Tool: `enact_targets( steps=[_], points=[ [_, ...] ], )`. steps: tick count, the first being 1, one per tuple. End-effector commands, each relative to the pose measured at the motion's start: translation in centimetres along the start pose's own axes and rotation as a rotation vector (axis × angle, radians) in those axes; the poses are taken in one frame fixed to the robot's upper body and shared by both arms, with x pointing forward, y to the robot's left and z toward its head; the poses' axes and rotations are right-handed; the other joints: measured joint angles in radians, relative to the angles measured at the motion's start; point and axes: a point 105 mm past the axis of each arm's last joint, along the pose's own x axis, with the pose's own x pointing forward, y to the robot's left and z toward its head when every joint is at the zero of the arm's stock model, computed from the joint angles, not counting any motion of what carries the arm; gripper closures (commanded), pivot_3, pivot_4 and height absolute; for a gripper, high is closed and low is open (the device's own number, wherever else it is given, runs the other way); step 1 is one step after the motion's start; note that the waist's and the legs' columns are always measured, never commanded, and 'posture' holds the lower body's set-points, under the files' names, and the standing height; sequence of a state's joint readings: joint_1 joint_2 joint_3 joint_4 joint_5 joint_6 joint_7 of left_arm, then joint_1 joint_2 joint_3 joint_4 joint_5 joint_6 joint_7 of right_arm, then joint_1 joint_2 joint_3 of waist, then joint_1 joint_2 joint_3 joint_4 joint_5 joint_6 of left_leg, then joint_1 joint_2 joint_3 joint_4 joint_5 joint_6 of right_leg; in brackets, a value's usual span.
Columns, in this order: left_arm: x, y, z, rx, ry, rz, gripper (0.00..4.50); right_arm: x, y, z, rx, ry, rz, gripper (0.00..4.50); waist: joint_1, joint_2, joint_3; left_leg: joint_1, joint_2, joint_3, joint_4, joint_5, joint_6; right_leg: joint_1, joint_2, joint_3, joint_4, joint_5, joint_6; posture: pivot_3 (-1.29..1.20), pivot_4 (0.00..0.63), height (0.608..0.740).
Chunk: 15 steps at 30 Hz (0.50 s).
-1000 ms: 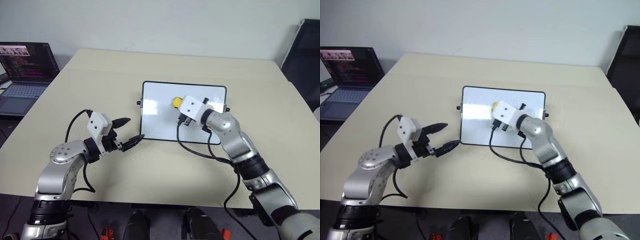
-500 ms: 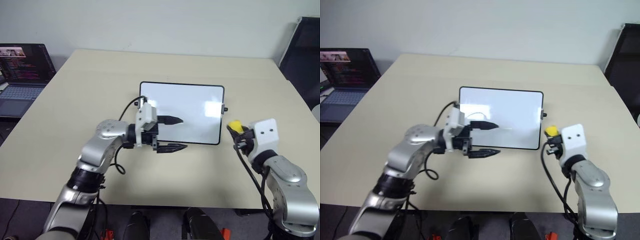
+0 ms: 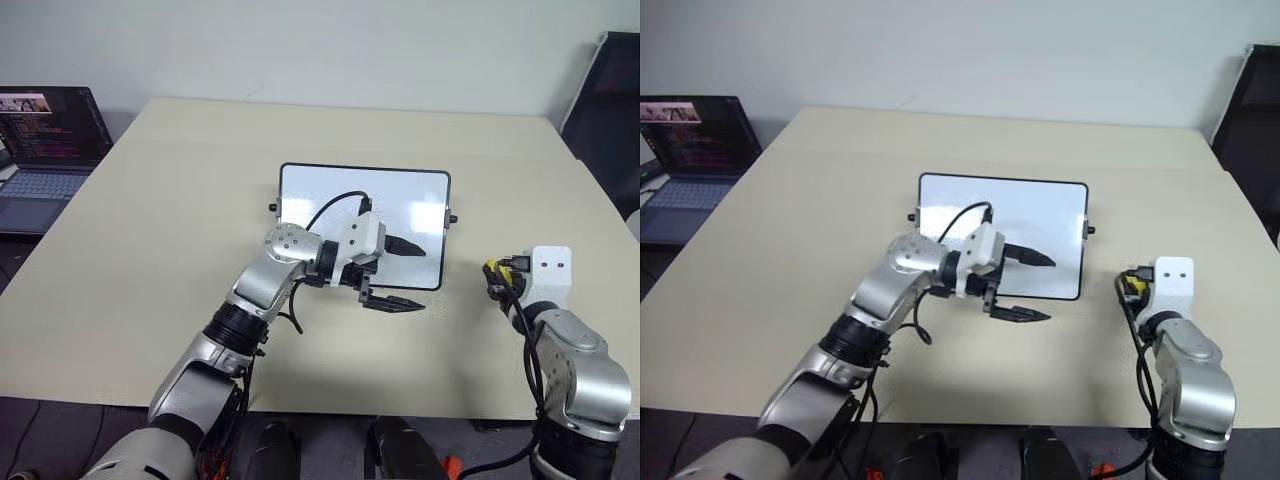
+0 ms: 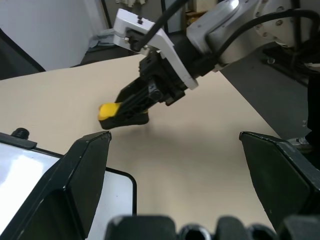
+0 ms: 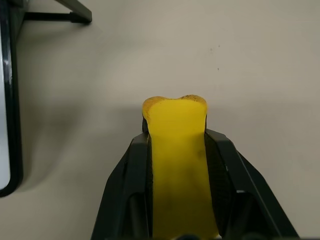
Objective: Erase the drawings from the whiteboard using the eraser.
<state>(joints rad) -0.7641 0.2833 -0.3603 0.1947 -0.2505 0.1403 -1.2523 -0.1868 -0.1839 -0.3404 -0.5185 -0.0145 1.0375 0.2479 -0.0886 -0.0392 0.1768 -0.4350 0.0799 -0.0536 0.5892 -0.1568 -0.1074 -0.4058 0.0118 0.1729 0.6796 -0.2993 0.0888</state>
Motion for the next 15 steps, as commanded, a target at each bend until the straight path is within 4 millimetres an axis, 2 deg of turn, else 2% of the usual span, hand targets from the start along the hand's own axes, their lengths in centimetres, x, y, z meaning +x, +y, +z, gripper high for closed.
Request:
enact_targets(
  steps=[1,2,4,5,12,15],
  points=[
    [0.3,-0.1,0.8,0.04,-0.01,-0.015,0.0,0.7,-0.8,1.2,-0.003,-0.056,-0.023,3.41,0.0,0.0,0.0,0.0,0.0,0.0,0.0,0.0,0.0,0.0,0.0,0.0,0.0,0.0,0.0,0.0,0.15,0.74],
    [0.3,-0.1,0.8,0.036,-0.011,-0.014,0.0,1.0,-1.0,1.2,-0.003,-0.057,-0.026,3.41,0.0,0.0,0.0,0.0,0.0,0.0,0.0,0.0,0.0,0.0,0.0,0.0,0.0,0.0,0.0,0.0,0.15,0.74],
    [0.3,-0.1,0.8,0.027,-0.012,-0.008,0.0,1.6,-1.2,0.9,0.016,-0.049,-0.025,2.7,0.001,0.001,0.0,0.0,0.0,0.0,0.0,0.0,0.0,0.0,0.0,0.0,0.0,0.0,0.001,0.0,0.15,0.74],
    [0.3,-0.2,0.8,0.026,-0.012,-0.008,0.0,1.8,-1.2,0.8,0.012,-0.046,-0.02,2.51,0.001,0.001,0.0,0.0,0.0,0.0,0.0,0.0,0.0,0.0,0.0,0.0,0.0,0.0,0.001,0.0,0.15,0.74],
    [-0.3,-0.7,0.6,0.002,-0.018,0.021,0.0,2.4,-1.5,1.8,-0.001,-0.088,-0.012,0.04,0.0,0.002,0.001,0.0,0.0,0.0,0.0,0.0,0.0,0.0,0.0,0.0,0.0,0.0,0.001,0.0,0.15,0.74],
    [-1.4,-0.1,0.4,-0.029,-0.02,0.111,0.0,1.5,-1.0,3.1,-0.031,-0.143,0.014,0.01,0.001,0.003,0.001,0.0,0.0,0.0,0.0,0.0,0.0,0.0,0.0,0.0,0.0,0.0,0.001,0.0,0.15,0.74]
  ],
)
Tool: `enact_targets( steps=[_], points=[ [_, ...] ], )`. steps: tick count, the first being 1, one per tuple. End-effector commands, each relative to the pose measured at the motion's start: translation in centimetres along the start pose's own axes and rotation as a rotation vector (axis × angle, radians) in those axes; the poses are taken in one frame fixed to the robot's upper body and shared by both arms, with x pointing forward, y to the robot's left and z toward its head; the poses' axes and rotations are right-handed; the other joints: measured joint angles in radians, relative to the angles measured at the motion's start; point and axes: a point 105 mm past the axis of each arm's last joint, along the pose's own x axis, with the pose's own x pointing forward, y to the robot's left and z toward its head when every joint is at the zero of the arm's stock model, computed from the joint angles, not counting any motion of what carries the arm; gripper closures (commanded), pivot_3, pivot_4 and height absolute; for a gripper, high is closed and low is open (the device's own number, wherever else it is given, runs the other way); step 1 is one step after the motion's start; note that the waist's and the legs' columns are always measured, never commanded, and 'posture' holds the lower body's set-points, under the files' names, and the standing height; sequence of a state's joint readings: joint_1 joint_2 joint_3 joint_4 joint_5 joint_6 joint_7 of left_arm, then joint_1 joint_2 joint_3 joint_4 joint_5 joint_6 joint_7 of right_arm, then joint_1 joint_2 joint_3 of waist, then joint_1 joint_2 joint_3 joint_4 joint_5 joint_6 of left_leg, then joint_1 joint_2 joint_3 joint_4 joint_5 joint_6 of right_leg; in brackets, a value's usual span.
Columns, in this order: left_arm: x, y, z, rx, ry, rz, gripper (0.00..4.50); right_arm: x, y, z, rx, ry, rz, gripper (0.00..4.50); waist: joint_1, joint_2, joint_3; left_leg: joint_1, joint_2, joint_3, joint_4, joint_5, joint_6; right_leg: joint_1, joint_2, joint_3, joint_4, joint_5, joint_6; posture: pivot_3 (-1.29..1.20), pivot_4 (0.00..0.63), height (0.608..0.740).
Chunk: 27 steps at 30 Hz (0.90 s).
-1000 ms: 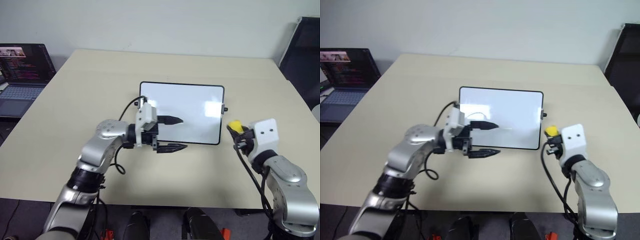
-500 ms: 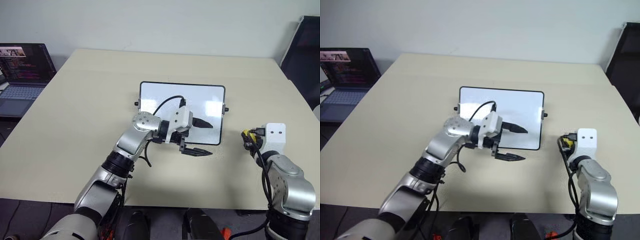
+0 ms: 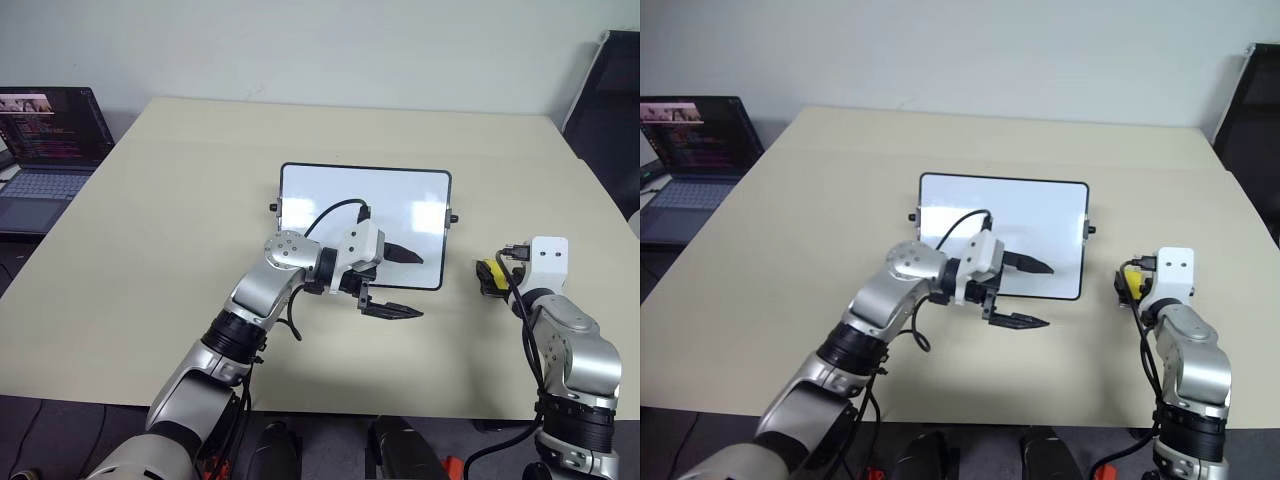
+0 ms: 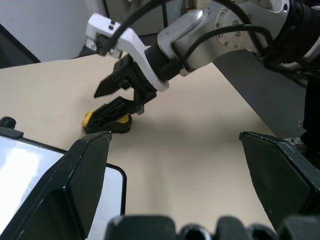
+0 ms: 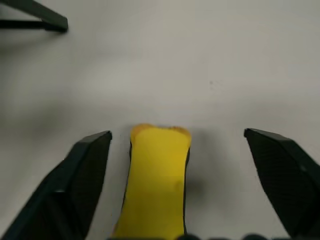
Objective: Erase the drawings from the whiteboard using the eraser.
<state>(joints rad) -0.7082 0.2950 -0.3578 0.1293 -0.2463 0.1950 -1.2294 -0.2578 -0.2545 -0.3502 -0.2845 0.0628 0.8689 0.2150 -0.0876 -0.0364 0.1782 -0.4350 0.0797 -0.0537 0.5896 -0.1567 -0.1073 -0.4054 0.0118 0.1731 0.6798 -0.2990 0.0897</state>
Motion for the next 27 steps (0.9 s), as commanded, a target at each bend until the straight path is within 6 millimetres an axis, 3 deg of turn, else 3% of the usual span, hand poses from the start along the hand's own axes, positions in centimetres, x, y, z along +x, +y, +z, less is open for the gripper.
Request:
enact_targets(
  steps=[1,4,7,9,12,18,22,24,27],
  points=[
    [-2.1,1.1,0.9,-0.002,-0.031,0.145,0.0,-1.7,0.7,3.4,-0.055,-0.138,0.035,0.01,-0.001,0.001,0.001,0.0,0.0,0.0,0.0,0.0,0.0,0.0,0.0,0.0,0.0,0.0,0.0,0.0,0.15,0.74],
    [-5.0,2.1,0.1,-0.069,-0.022,0.325,0.0,-3.6,2.1,4.3,-0.083,-0.197,0.089,0.01,-0.003,0.003,0.001,0.0,0.001,0.0,0.0,0.0,0.0,0.0,0.001,0.0,0.001,0.0,0.0,0.0,0.15,0.74],
    [-9.1,1.6,-0.6,-0.15,-0.022,0.557,0.0,-6.3,3.7,3.4,-0.076,-0.24,0.126,0.01,-0.002,0.003,0.0,0.0,0.001,-0.001,-0.001,0.0,0.0,0.0,0.001,-0.001,0.0,-0.001,0.0,0.0,0.15,0.74],
    [-10.1,0.8,-0.5,-0.205,-0.042,0.631,0.0,-7.2,3.3,3.1,-0.084,-0.275,0.084,0.01,0.001,0.003,0.001,0.0,0.002,-0.002,-0.001,0.0,0.0,0.0,0.001,-0.001,0.001,-0.003,-0.001,0.0,0.15,0.74],
    [-13.4,0.2,-0.8,-0.263,-0.083,0.923,0.0,-8.3,2.5,1.6,-0.072,-0.319,-0.054,0.01,0.007,0.002,0.0,-0.001,0.0,-0.001,0.0,-0.001,-0.001,0.0,-0.001,-0.001,0.0,-0.003,0.0,0.0,0.15,0.74],
    [-18.5,-1.4,-2.9,-0.283,-0.036,1.384,0.0,-9.3,2.3,-1.3,-0.012,-0.364,-0.094,0.01,0.005,0.0,-0.001,0.001,0.0,0.0,0.003,0.0,-0.001,0.002,-0.002,-0.001,0.0,-0.004,-0.007,0.0,0.15,0.74],
    [-20.2,-2.3,-5.0,-0.315,0.054,1.509,0.0,-8.8,1.5,-2.5,0.018,-0.368,-0.088,0.01,0.004,-0.001,-0.002,0.003,0.0,0.0,0.004,0.0,-0.001,0.001,-0.002,-0.001,0.0,-0.004,-0.008,0.0,0.15,0.74],
    [-19.8,-2.4,-5.5,-0.342,0.07,1.52,0.0,-8.4,0.3,-2.4,0.034,-0.377,-0.093,0.01,0.004,-0.001,-0.002,0.003,0.0,0.0,0.004,0.0,-0.001,0.0,-0.002,0.0,-0.001,-0.004,-0.008,0.0,0.15,0.74],
    [-20.5,-3.4,-6.7,-0.392,0.108,1.551,0.0,-8.4,0.3,-1.7,0.043,-0.386,-0.097,0.01,0.004,-0.001,-0.003,0.003,-0.001,0.0,0.005,0.0,-0.001,0.0,-0.002,0.0,-0.002,-0.004,-0.008,0.0,0.15,0.74]
  ],
)
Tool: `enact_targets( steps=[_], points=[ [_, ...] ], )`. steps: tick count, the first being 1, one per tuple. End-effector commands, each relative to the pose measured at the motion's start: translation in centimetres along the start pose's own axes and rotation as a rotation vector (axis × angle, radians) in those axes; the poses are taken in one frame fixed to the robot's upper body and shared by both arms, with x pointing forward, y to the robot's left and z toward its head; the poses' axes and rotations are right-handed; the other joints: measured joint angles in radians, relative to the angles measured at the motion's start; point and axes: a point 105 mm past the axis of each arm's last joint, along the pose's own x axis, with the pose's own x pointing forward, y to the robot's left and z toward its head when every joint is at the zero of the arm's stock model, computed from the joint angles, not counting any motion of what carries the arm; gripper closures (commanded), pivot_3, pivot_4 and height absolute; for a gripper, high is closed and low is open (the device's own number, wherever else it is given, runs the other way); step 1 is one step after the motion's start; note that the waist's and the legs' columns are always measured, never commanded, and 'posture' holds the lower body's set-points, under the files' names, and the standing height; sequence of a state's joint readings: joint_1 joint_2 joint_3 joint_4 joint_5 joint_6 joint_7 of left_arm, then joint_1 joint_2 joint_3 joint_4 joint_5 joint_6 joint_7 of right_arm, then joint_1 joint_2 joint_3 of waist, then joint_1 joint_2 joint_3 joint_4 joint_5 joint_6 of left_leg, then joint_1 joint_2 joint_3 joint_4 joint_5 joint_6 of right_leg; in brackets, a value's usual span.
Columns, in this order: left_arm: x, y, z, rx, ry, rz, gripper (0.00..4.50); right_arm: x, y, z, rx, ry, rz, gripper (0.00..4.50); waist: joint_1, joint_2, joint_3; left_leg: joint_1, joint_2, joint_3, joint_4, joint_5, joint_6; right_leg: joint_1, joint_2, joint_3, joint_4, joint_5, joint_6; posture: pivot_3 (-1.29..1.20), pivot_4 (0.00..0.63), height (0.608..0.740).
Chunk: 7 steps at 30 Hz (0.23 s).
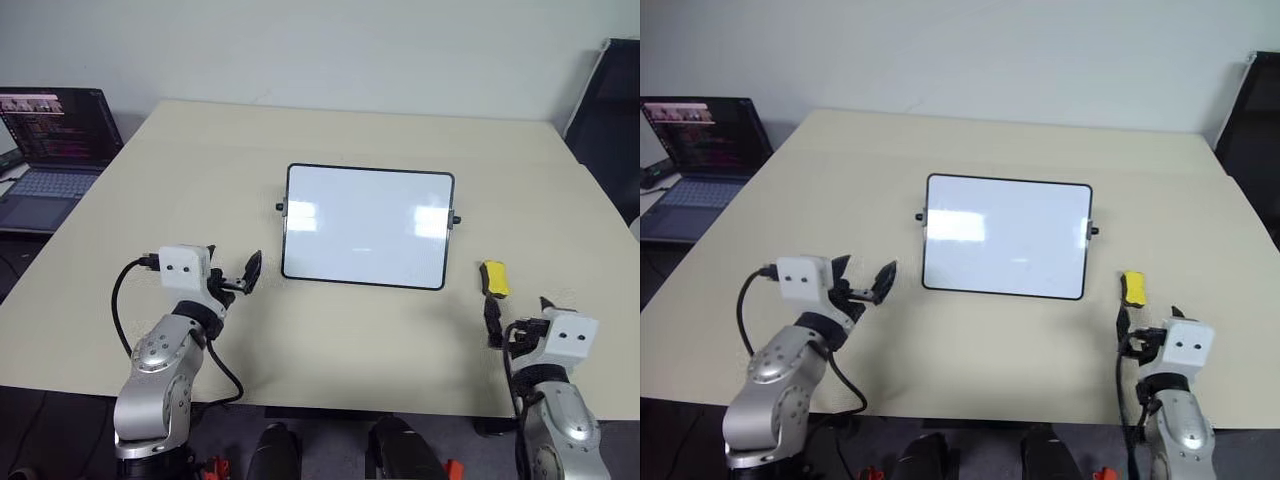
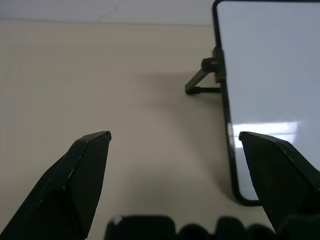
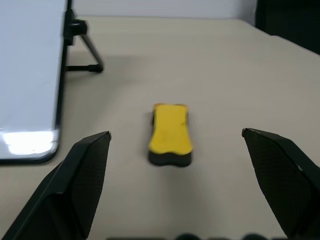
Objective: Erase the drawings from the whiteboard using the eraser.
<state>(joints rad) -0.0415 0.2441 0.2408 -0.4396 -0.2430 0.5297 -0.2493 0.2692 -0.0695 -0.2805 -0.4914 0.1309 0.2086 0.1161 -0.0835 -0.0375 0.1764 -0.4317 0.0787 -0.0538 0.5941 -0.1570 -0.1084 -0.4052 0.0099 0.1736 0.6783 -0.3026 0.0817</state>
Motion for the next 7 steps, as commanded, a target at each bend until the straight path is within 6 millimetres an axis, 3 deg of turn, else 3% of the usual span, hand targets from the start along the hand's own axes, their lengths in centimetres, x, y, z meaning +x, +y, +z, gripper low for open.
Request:
enact_targets(
  steps=[1,7],
  points=[
    [-0.98,0.97,-0.83,0.0,0.031,0.048,0.0,-0.14,-0.03,1.85,0.002,-0.059,-0.006,0.01,0.0,0.0,-0.001,0.0,0.0,0.0,-0.001,0.0,0.0,0.001,0.0,0.0,0.0,0.0,0.0,0.0,0.15,0.74],
    [-0.76,0.82,-1.62,-0.003,0.046,0.061,0.0,-0.39,0.63,1.77,-0.021,-0.026,0.036,0.01,0.0,0.0,-0.001,-0.002,0.001,0.0,-0.005,0.0,0.0,0.0,0.001,-0.001,0.001,-0.002,-0.001,0.0,0.15,0.74]
  ],
)
